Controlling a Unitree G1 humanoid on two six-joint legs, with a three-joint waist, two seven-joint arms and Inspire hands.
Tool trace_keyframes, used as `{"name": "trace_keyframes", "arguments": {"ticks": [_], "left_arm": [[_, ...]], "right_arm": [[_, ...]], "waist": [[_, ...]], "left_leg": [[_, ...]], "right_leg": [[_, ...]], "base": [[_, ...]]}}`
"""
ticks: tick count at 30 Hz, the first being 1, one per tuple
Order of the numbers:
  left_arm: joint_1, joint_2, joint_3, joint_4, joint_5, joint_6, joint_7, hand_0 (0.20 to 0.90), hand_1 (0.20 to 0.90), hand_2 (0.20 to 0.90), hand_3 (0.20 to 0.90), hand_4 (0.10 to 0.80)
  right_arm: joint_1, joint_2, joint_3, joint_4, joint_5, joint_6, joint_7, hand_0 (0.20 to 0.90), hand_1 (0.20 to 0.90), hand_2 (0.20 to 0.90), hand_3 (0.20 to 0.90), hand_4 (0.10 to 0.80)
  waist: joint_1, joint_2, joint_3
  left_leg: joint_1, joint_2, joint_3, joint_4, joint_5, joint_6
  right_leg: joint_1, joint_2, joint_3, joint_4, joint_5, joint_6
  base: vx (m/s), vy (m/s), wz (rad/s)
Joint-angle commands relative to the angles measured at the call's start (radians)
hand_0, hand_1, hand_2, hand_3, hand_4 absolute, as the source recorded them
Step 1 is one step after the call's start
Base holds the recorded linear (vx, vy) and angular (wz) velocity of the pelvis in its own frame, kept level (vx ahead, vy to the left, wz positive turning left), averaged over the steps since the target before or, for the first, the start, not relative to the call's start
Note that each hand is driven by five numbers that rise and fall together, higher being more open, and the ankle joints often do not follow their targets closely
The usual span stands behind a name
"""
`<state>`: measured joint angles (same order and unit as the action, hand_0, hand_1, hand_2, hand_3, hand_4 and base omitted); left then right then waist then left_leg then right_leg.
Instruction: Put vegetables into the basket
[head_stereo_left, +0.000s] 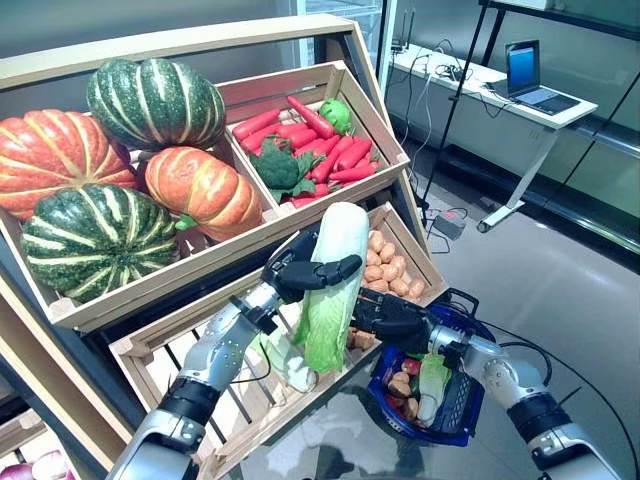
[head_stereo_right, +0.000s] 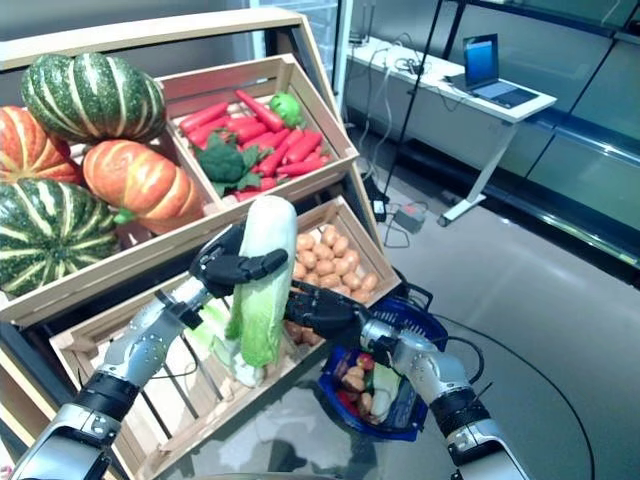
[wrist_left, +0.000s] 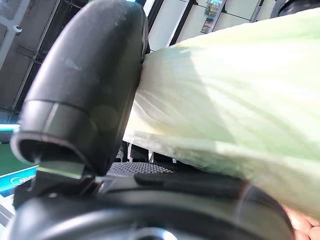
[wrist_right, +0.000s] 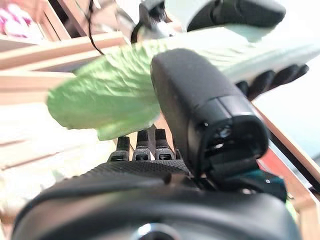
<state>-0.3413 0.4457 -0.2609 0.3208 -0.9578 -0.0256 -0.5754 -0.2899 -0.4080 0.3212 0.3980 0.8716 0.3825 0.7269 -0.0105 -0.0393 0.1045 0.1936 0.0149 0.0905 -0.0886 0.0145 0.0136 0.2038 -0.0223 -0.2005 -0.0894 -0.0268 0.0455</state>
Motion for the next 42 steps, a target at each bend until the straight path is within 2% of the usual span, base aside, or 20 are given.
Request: {"name": "trace_keyframes", "arguments": {"ticks": [1,5,12,21,27,30,32,34,35,36,39,42], "left_arm": [[-0.194,-0.107,-0.011,-0.107,-0.135,-0.081,-0.037,0.300,0.300,0.300,0.300,0.400],[-0.199,-0.097,0.006,-0.087,-0.162,-0.062,-0.053,0.300,0.300,0.300,0.300,0.400],[-0.207,-0.110,0.036,-0.031,-0.180,-0.073,-0.066,0.300,0.300,0.300,0.300,0.400],[-0.218,-0.118,0.062,0.027,-0.175,-0.077,-0.083,0.300,0.300,0.300,0.300,0.400],[-0.218,-0.101,0.093,0.075,-0.165,-0.067,-0.102,0.300,0.300,0.300,0.300,0.400],[-0.226,-0.080,0.105,0.097,-0.162,-0.077,-0.094,0.300,0.300,0.300,0.300,0.400],[-0.226,-0.048,0.112,0.098,-0.135,-0.110,-0.065,0.300,0.300,0.300,0.300,0.400],[-0.216,-0.027,0.114,0.083,-0.101,-0.144,-0.033,0.300,0.300,0.300,0.300,0.400],[-0.190,0.004,0.116,0.044,-0.042,-0.213,0.049,0.300,0.300,0.300,0.300,0.400],[-0.184,0.010,0.117,0.035,-0.033,-0.225,0.061,0.300,0.300,0.300,0.300,0.400],[-0.103,0.054,0.164,-0.094,0.073,-0.333,0.218,0.300,0.300,0.300,0.300,0.400],[-0.063,0.033,0.199,-0.189,0.177,-0.407,0.336,0.300,0.300,0.300,0.300,0.400]], "right_arm": [[-0.093,0.108,0.078,-0.017,0.139,0.024,0.209,0.900,0.900,0.900,0.900,0.800],[-0.091,0.133,0.052,-0.039,0.302,0.046,0.354,0.900,0.900,0.900,0.900,0.800],[-0.094,0.182,0.031,-0.075,0.397,0.049,0.466,0.900,0.900,0.900,0.900,0.800],[-0.102,0.210,-0.003,-0.114,0.521,0.013,0.442,0.900,0.900,0.900,0.900,0.800],[-0.111,0.162,-0.044,-0.075,0.482,-0.029,0.424,0.900,0.900,0.900,0.900,0.800],[-0.122,0.098,-0.064,-0.033,0.357,-0.121,0.299,0.900,0.900,0.900,0.900,0.800],[-0.124,0.019,-0.081,0.009,0.188,-0.214,0.193,0.900,0.900,0.900,0.900,0.800],[-0.112,-0.028,-0.090,0.006,0.087,-0.257,0.127,0.900,0.900,0.900,0.900,0.800],[-0.077,-0.083,-0.105,-0.021,-0.014,-0.307,0.039,0.900,0.900,0.900,0.900,0.800],[-0.069,-0.092,-0.108,-0.028,-0.032,-0.314,0.024,0.900,0.900,0.900,0.900,0.800],[0.031,-0.158,-0.160,-0.156,-0.163,-0.359,-0.123,0.900,0.900,0.900,0.900,0.800],[0.078,-0.169,-0.194,-0.254,-0.249,-0.364,-0.235,0.900,0.900,0.900,0.900,0.800]], "waist": [[0.006,0.006,-0.084],[0.011,0.008,-0.089],[0.012,0.014,-0.096],[0.010,0.017,-0.096],[0.008,0.016,-0.098],[0.004,0.013,-0.096],[-0.002,0.009,-0.094],[-0.008,0.007,-0.092],[-0.016,0.005,-0.085],[-0.018,0.004,-0.084],[-0.031,-0.001,-0.063],[-0.037,-0.005,-0.047]], "left_leg": [[0.009,-0.033,-0.008,0.001,-0.113,0.003],[0.008,-0.034,-0.013,0.001,-0.114,0.004],[0.005,-0.037,-0.014,0.001,-0.114,0.007],[0.001,-0.037,-0.014,0.001,-0.113,0.009],[0.002,-0.036,-0.014,0.001,-0.114,0.008],[0.000,-0.035,-0.016,0.001,-0.112,0.006],[-0.002,-0.034,-0.016,0.001,-0.110,0.003],[-0.004,-0.033,-0.014,0.001,-0.110,0.002],[-0.006,-0.030,-0.012,0.001,-0.107,0.001],[-0.006,-0.030,-0.011,0.001,-0.107,0.001],[-0.006,-0.027,-0.004,0.001,-0.101,0.005],[-0.006,-0.025,-0.002,0.001,-0.096,0.007]], "right_leg": [[0.025,-0.015,-0.003,0.002,-0.047,-0.025],[0.024,-0.015,-0.004,0.002,-0.048,-0.023],[0.020,-0.014,0.001,0.002,-0.053,-0.021],[0.014,-0.012,0.009,0.002,-0.054,-0.021],[0.014,-0.011,0.010,0.002,-0.054,-0.021],[0.012,-0.012,0.009,0.002,-0.051,-0.022],[0.008,-0.012,0.011,0.002,-0.048,-0.022],[0.005,-0.012,0.013,0.002,-0.045,-0.022],[0.001,-0.011,0.017,0.002,-0.041,-0.022],[0.001,-0.011,0.018,0.002,-0.041,-0.022],[-0.002,-0.010,0.029,0.002,-0.033,-0.021],[-0.003,-0.010,0.033,0.002,-0.029,-0.022]], "base": [[0.000,0.000,0.00],[0.000,0.000,0.00],[0.000,0.000,0.00],[0.000,0.000,0.00],[0.000,0.000,0.00],[0.000,0.000,0.00],[0.000,0.000,0.00],[0.000,0.000,0.00],[0.000,0.000,0.00],[0.000,0.000,0.00],[-0.008,-0.004,-0.05],[0.000,-0.002,-0.17]]}}
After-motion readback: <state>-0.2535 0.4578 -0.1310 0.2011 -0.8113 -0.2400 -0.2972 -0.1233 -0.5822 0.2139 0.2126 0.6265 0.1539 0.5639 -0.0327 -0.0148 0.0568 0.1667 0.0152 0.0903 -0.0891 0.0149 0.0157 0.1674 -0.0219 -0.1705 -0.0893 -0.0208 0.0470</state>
